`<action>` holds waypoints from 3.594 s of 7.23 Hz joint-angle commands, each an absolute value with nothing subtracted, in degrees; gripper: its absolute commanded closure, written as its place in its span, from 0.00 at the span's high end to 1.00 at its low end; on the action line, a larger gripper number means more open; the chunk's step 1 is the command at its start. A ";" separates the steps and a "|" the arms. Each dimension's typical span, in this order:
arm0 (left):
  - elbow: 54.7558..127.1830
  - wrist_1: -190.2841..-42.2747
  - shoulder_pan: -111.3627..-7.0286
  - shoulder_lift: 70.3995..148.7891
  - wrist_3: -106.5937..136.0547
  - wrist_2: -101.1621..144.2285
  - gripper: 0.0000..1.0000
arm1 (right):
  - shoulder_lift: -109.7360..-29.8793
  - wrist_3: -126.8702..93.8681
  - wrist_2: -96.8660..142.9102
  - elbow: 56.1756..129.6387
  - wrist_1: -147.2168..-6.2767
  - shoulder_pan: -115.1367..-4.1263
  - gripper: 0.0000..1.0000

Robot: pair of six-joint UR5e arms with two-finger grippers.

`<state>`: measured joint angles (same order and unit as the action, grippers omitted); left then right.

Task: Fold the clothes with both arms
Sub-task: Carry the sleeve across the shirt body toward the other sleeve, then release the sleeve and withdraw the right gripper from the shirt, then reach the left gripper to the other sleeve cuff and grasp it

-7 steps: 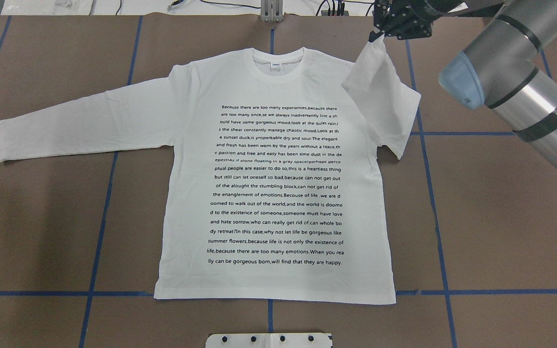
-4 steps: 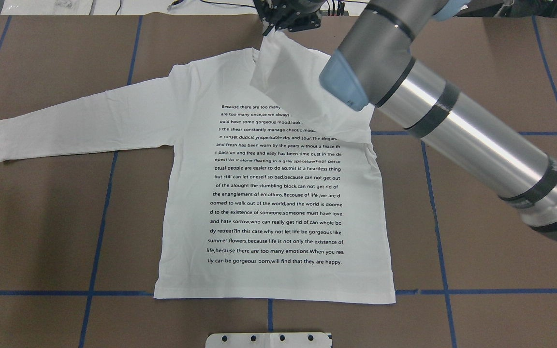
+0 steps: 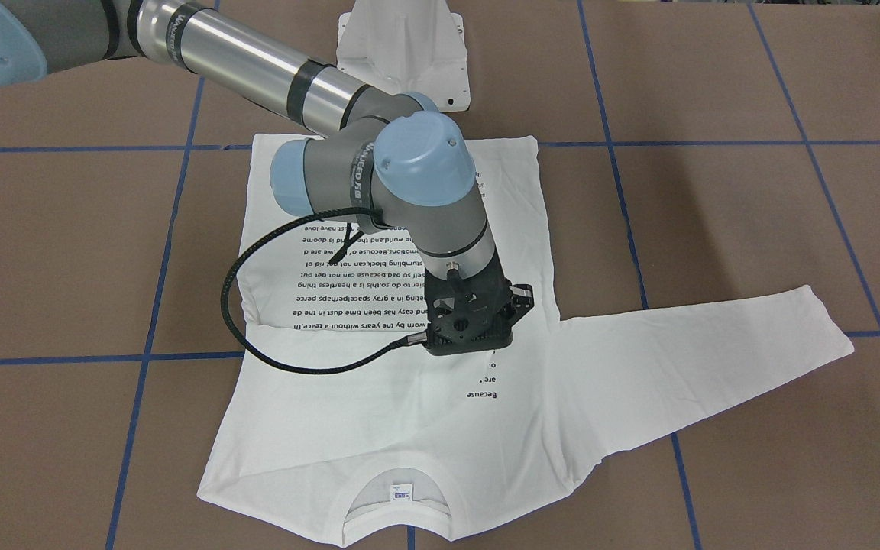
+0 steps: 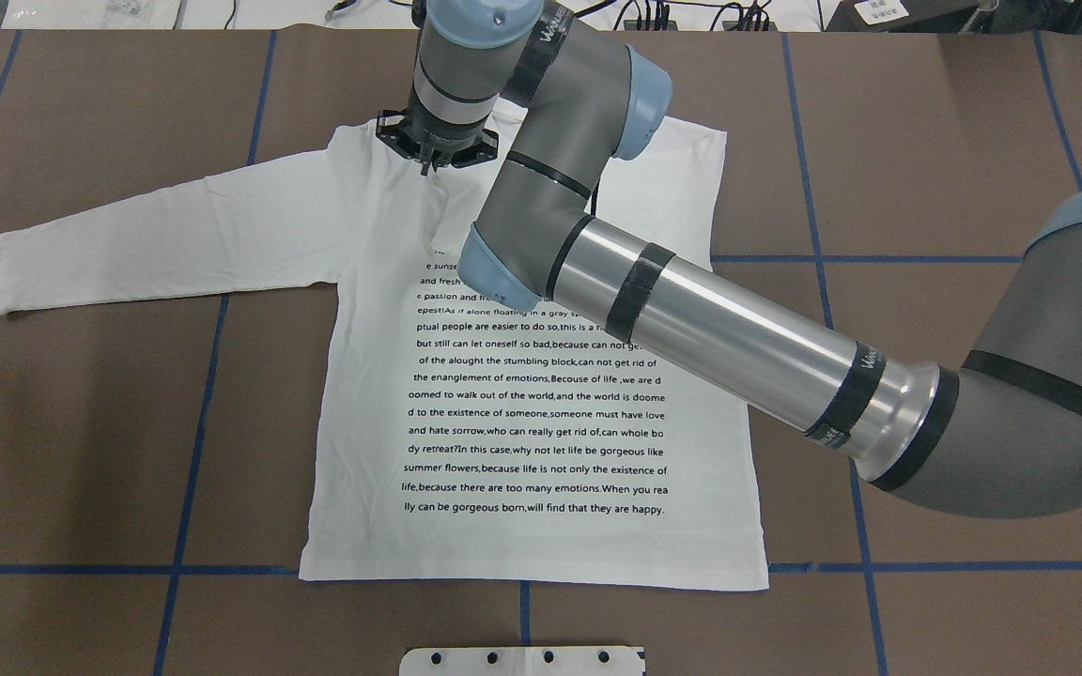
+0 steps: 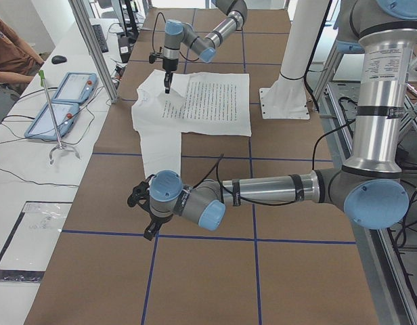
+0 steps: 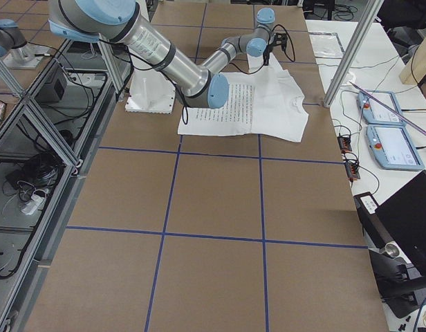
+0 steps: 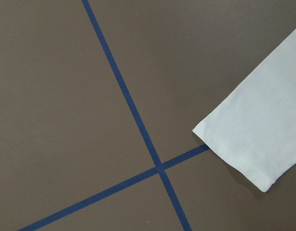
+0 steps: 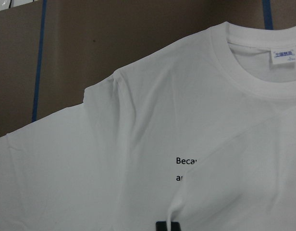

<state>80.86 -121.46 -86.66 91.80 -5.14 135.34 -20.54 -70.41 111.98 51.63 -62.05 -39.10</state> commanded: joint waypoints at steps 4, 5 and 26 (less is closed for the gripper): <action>80.68 -121.55 -86.57 92.02 -5.01 135.26 1.00 | -14.33 -68.55 100.99 44.74 -51.59 -35.77 1.00; 80.86 -121.73 -86.57 92.20 -1.44 135.26 1.00 | -14.24 -69.60 101.16 44.82 -51.94 -35.86 1.00; 64.34 -142.99 -64.86 100.11 35.77 118.92 0.99 | -64.78 -26.28 125.86 100.19 -102.66 -64.95 1.00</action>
<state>64.69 -142.08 -64.93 100.06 35.77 118.82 -64.77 -26.28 125.86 100.12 -102.66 -64.95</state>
